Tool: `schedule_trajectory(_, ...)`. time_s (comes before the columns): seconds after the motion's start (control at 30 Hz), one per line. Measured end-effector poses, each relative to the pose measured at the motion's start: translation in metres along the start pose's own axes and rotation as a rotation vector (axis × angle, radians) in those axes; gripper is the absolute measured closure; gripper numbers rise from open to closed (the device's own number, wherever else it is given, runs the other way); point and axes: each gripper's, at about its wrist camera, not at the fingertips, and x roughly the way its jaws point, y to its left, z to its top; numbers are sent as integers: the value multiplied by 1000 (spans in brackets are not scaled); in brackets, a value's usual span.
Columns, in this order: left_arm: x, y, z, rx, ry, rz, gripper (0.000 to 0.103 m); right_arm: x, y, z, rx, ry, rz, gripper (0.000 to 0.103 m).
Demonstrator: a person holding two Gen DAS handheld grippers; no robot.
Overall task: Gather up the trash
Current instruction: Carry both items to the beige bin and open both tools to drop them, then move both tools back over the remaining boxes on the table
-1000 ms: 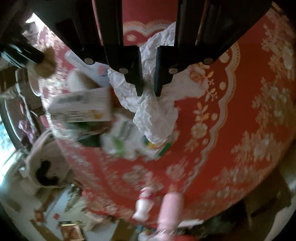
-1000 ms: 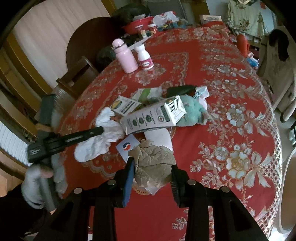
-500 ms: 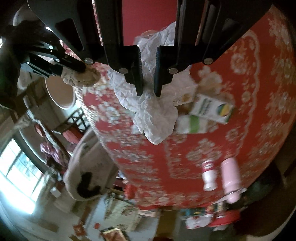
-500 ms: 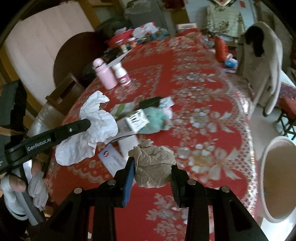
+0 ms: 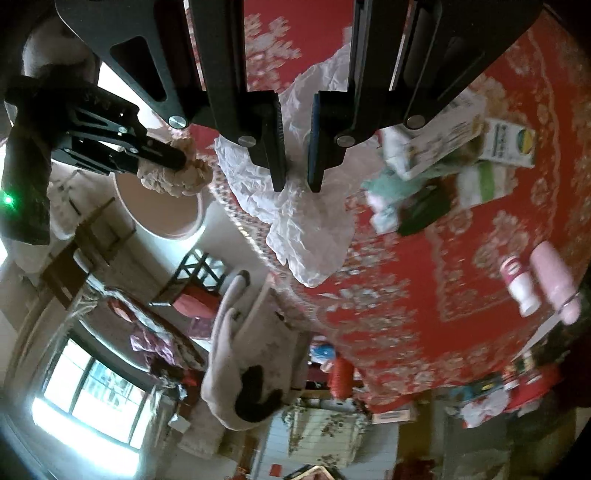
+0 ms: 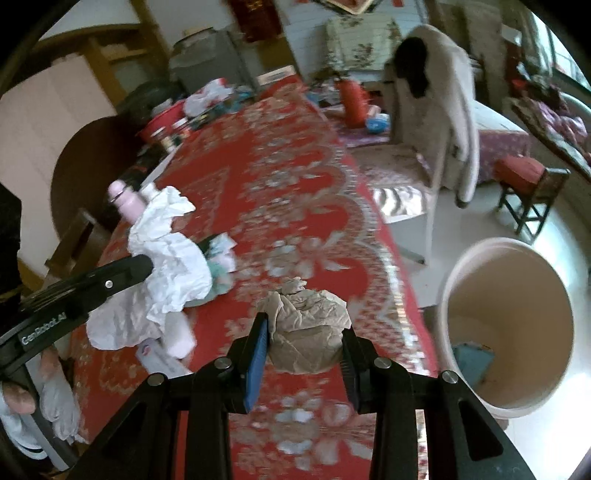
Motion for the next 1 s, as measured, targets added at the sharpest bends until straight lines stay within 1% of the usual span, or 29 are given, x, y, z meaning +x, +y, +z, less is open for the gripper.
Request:
schedule_trajectory(0.1, 15, -19, 6, -3, 10, -9, 94, -3, -26, 5, 5, 6, -17, 69)
schedule_trajectory(0.33, 54, -83, 17, 6, 43, -52, 94, -10, -96, 15, 26, 34, -86, 69)
schedule_trajectory(0.47, 86, -122, 22, 14, 77, -98, 94, -13, -142, 16, 72, 50, -128, 69)
schedule_trajectory(0.53, 100, -134, 23, 11, 98, -126, 94, -13, -160, 15, 94, 59, -142, 69)
schedule_trajectory(0.6, 115, -150, 24, 16, 118, -139, 94, -12, -178, 15, 116, 71, -155, 69)
schedule_trajectory(0.77, 143, -178, 23, 14, 165, -188, 93, -8, -209, 11, 160, 98, -181, 69)
schedule_trajectory(0.8, 146, -182, 23, 14, 170, -199, 91, -8, -215, 10, 171, 104, -192, 65)
schedule_trajectory(0.83, 149, -185, 23, 14, 173, -206, 91, -9, -218, 9, 176, 105, -201, 55)
schedule_trajectory(0.87, 152, -188, 23, 14, 177, -216, 89, -10, -223, 8, 182, 105, -212, 51)
schedule_trajectory(0.9, 154, -190, 23, 11, 180, -228, 83, -10, -227, 7, 187, 104, -218, 45)
schedule_trajectory(0.93, 157, -192, 23, 6, 186, -243, 79, -12, -230, 7, 191, 103, -224, 43)
schedule_trajectory(0.97, 159, -193, 23, -3, 191, -254, 69, -13, -232, 6, 192, 102, -231, 41)
schedule_trajectory(1.0, 160, -192, 24, -9, 193, -259, 63, -14, -235, 5, 195, 103, -238, 37)
